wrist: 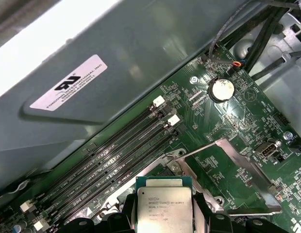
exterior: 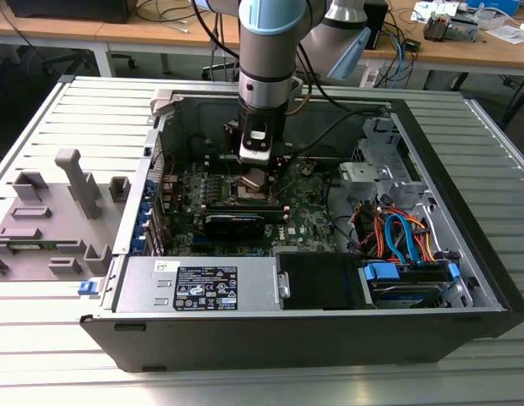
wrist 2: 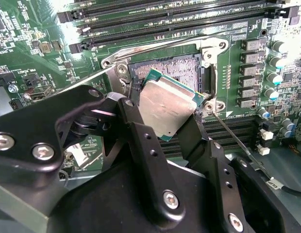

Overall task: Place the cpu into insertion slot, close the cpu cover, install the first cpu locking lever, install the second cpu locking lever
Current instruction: 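Place the cpu into insertion slot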

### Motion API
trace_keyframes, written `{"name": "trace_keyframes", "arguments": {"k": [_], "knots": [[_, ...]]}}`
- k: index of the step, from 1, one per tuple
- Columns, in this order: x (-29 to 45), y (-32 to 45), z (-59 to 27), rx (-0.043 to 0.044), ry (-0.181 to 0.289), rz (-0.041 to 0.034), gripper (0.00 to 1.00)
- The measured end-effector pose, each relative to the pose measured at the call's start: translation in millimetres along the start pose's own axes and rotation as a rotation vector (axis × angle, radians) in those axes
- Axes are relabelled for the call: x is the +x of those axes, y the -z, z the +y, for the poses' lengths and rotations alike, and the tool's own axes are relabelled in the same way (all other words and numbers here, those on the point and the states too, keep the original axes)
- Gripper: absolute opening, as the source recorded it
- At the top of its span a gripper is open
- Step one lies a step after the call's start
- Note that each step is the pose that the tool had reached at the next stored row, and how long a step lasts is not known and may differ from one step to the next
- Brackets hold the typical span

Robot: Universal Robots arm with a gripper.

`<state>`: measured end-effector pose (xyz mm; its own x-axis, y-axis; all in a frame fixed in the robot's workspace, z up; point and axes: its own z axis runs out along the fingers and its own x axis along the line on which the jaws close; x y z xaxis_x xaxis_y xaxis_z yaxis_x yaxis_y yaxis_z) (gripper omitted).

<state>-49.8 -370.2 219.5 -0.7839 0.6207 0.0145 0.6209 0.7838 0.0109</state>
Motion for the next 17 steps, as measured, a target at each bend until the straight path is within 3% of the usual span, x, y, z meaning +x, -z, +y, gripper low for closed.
{"name": "trace_keyframes", "arguments": {"k": [17], "knots": [[0.0,0.0,0.0,-0.0005,-0.036,-0.0004,0.55]]}}
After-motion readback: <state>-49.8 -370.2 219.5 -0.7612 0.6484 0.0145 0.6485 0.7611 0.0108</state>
